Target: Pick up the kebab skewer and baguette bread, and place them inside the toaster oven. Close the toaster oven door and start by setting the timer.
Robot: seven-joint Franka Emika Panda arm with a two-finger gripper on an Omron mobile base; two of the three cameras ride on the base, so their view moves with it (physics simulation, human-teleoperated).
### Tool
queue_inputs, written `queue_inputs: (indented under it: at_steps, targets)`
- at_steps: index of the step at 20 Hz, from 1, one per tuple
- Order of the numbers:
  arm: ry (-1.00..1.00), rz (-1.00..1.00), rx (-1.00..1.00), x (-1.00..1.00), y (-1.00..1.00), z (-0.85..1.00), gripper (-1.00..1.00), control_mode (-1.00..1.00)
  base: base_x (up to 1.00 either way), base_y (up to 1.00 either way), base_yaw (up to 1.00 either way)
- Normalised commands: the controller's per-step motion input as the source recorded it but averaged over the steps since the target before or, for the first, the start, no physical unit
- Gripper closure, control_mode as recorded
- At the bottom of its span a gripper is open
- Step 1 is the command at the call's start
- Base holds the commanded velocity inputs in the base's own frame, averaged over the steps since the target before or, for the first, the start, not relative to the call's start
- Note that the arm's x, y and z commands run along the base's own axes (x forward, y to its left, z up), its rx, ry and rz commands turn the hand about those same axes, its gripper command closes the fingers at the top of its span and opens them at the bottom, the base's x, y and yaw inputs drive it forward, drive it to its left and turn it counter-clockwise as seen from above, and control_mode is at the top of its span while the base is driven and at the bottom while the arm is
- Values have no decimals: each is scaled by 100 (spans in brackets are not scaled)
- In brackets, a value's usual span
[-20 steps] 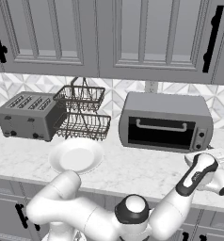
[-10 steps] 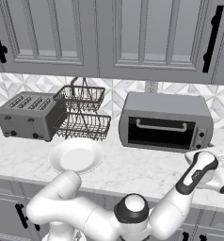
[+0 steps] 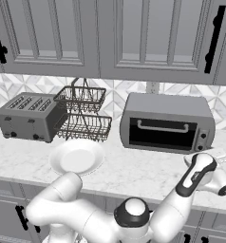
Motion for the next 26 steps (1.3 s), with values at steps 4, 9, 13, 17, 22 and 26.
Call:
queue_inputs:
  at_steps: [4,9,13,17,22,26]
  targets:
    - [0,-3,-6,17,15,0,-100,-100,0,0,0]
    - [-3,-5,-7,9,0,0,-100,-100,0,0,0]
    - [-5,-5,-9,7,-4,0,-100,-100,0,0,0]
    - [-6,-4,-5,0,-5,1,-100,-100,0,0,0]
    - [-1,-3,-2,0,-12,12,-100,-100,0,0,0]
    - [-1,-3,0,0,-2,12,-100,-100,0,0,0]
